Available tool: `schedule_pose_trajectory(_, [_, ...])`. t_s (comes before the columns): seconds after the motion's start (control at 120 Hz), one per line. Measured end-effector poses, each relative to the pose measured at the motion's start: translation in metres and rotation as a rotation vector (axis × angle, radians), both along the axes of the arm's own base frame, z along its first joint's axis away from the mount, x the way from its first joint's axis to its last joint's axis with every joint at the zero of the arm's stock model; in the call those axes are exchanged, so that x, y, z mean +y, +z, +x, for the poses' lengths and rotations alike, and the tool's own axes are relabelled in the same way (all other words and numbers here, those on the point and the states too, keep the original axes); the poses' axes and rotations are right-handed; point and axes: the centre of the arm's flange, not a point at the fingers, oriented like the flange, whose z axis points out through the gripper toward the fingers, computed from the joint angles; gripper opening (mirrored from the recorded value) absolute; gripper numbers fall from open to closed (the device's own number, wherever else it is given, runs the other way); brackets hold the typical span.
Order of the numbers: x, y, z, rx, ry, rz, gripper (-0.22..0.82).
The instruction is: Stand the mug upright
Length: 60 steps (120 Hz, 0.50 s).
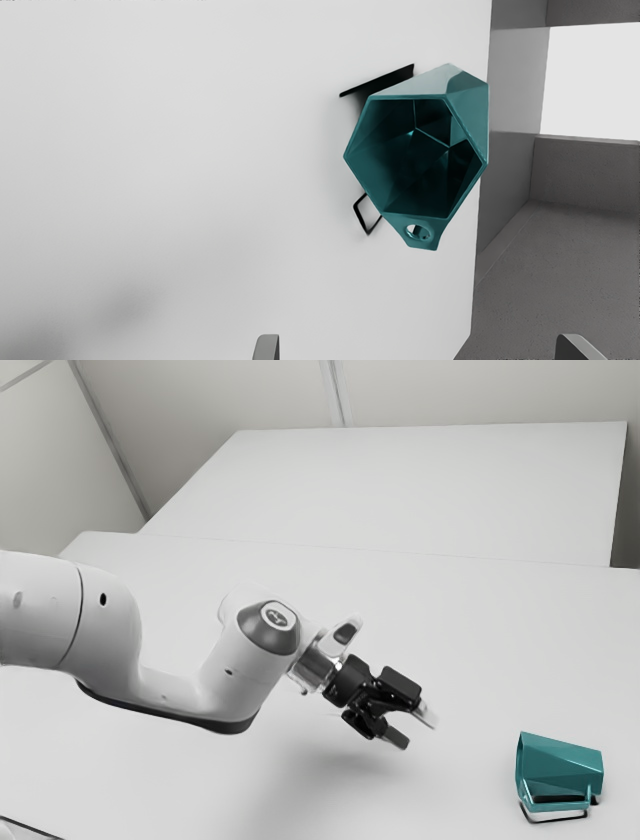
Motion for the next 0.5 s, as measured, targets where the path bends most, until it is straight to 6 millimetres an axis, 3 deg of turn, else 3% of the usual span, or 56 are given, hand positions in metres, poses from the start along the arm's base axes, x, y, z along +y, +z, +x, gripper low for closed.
schedule_pose_trajectory(0.208, [-0.046, -0.008, -0.013, -0.021, -0.044, -0.033, 0.6])
schedule_pose_trajectory(0.5, [-0.084, -0.021, 0.003, -0.05, -0.057, -0.064, 0.6])
